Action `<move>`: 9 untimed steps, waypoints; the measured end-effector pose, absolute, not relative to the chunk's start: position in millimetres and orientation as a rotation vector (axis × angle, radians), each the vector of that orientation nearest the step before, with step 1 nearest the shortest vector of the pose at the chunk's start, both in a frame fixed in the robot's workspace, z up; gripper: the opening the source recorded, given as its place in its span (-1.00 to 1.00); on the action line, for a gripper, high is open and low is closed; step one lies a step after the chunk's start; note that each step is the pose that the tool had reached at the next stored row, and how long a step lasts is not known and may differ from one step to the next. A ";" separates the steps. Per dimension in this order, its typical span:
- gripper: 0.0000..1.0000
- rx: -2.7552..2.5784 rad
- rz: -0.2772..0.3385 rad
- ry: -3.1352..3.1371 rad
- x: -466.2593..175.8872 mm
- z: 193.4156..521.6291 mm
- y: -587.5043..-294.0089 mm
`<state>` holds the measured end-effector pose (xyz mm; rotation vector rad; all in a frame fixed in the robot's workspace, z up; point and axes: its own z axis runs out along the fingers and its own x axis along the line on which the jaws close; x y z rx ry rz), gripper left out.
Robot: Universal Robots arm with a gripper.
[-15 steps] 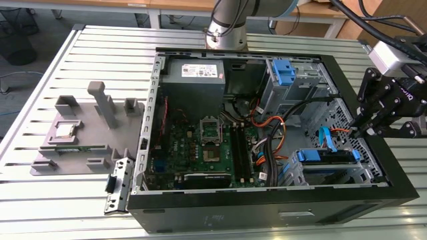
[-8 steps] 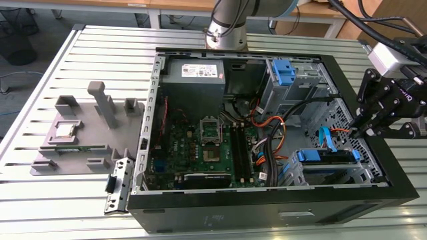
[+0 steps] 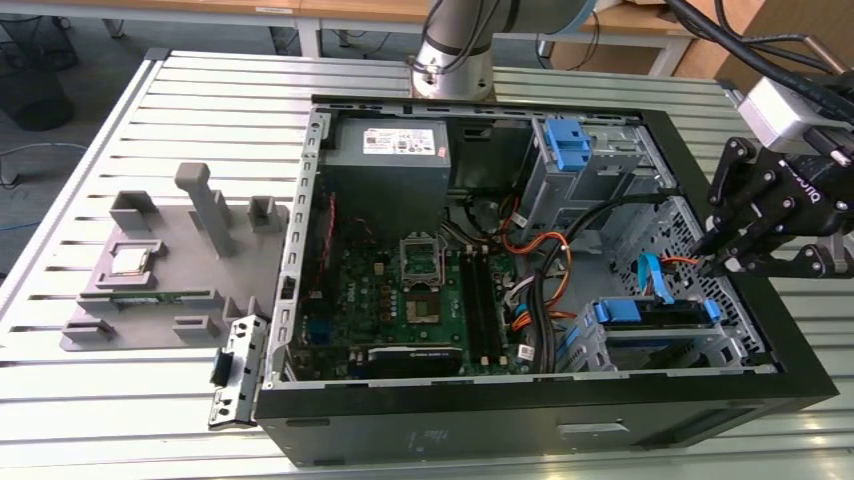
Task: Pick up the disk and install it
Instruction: 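Insert the second disk wire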
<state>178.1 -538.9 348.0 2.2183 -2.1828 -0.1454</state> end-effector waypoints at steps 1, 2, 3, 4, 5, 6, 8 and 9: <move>-0.40 2.218 -0.146 -2.183 178.1 348.0 -538.9; -0.40 2.218 -0.146 -2.182 178.1 348.0 -538.9; -0.40 2.218 -0.146 -2.182 178.1 348.0 -538.9; -0.40 2.218 -0.147 -2.182 178.1 348.0 -538.9; -0.40 2.218 -0.147 -2.182 178.1 348.0 -538.9; -0.43 2.217 -0.147 -2.182 178.1 348.0 -538.9; -0.66 2.217 -0.148 -2.182 178.1 348.0 -538.9; -0.66 2.217 -0.148 -2.181 178.1 348.0 -538.9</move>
